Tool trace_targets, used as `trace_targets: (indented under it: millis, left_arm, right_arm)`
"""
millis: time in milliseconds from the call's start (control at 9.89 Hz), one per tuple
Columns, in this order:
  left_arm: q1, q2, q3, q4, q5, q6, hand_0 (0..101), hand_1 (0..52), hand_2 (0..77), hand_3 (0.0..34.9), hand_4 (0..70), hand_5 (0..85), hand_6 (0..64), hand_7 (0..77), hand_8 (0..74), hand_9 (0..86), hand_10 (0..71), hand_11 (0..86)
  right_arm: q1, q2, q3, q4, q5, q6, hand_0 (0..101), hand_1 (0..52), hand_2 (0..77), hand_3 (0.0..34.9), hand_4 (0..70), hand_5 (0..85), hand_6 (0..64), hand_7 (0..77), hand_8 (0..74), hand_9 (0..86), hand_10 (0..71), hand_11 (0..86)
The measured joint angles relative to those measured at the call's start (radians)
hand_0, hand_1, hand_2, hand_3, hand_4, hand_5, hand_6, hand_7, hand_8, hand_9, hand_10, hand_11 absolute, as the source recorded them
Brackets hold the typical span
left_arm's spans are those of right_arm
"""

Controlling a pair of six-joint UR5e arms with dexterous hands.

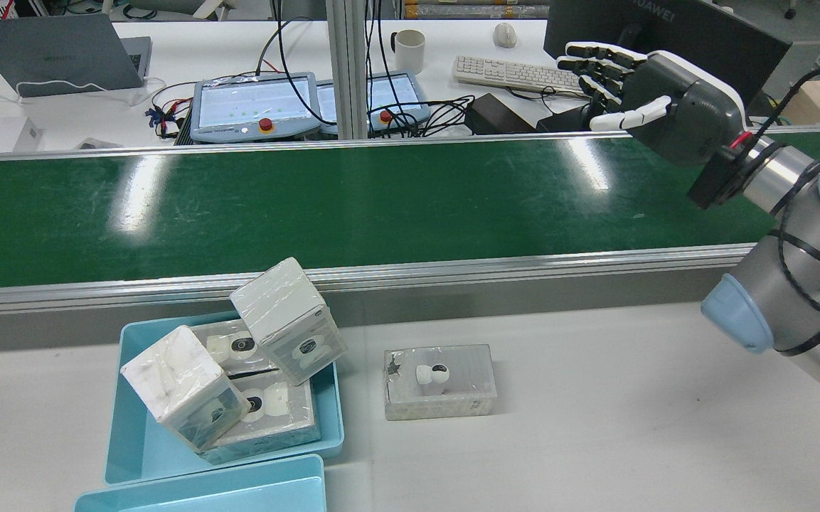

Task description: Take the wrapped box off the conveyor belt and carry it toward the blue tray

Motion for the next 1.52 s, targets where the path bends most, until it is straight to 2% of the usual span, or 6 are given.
trace_targets:
  millis: [505, 707, 809, 1011, 1213, 1516]
  left_arm:
    - [0.000, 0.000, 0.000, 0.000, 0.000, 0.000, 0, 0.0, 1.1, 0.0, 0.0, 1.1, 0.0, 0.5, 0.5, 0.0, 0.5, 0.5]
    - [0.000, 0.000, 0.000, 0.000, 0.000, 0.000, 0, 0.0, 0.5, 0.0, 0.0, 0.5, 0.0, 0.5, 0.5, 0.0, 0.5, 0.5]
    - [0.000, 0.000, 0.000, 0.000, 0.000, 0.000, 0, 0.0, 1.1, 0.0, 0.0, 0.5, 0.0, 0.5, 0.5, 0.0, 0.5, 0.0]
    - [0.000, 0.000, 0.000, 0.000, 0.000, 0.000, 0, 0.0, 1.1, 0.0, 0.0, 0.5, 0.0, 0.5, 0.5, 0.0, 0.5, 0.0]
    - [0.000, 0.000, 0.000, 0.000, 0.000, 0.000, 0, 0.0, 0.5, 0.0, 0.0, 0.5, 0.0, 0.5, 0.5, 0.0, 0.5, 0.0]
    - [0.000, 0.000, 0.000, 0.000, 0.000, 0.000, 0, 0.0, 1.1, 0.0, 0.0, 0.5, 0.0, 0.5, 0.5, 0.0, 0.5, 0.5]
  right_arm:
    - [-0.005, -0.012, 0.013, -0.075, 0.002, -0.010, 51, 18.5, 15.3, 4.9, 9.3, 17.5, 4.9, 18.0, 0.0, 1.6, 0.0, 1.6]
    - [-0.006, -0.012, 0.020, -0.114, 0.002, -0.011, 56, 34.9, 31.6, 4.9, 10.4, 20.7, 4.9, 19.1, 0.0, 3.3, 0.0, 1.6]
    - [-0.006, -0.011, 0.022, -0.125, 0.003, -0.011, 57, 32.7, 42.5, 5.0, 11.5, 20.7, 6.0, 20.7, 0.0, 3.3, 0.0, 1.6]
    - [-0.006, -0.010, 0.024, -0.126, 0.004, -0.011, 57, 28.4, 39.3, 5.0, 10.4, 20.7, 6.0, 20.7, 0.0, 3.3, 0.0, 1.6]
    - [-0.006, -0.012, 0.025, -0.114, 0.002, -0.010, 51, 19.6, 15.3, 5.7, 9.3, 18.5, 4.9, 19.1, 0.0, 2.7, 0.0, 1.6]
    - [-0.008, -0.014, 0.026, -0.094, -0.003, -0.012, 50, 17.5, 15.8, 4.5, 5.4, 14.7, 3.3, 14.7, 0.0, 2.7, 0.0, 1.6]
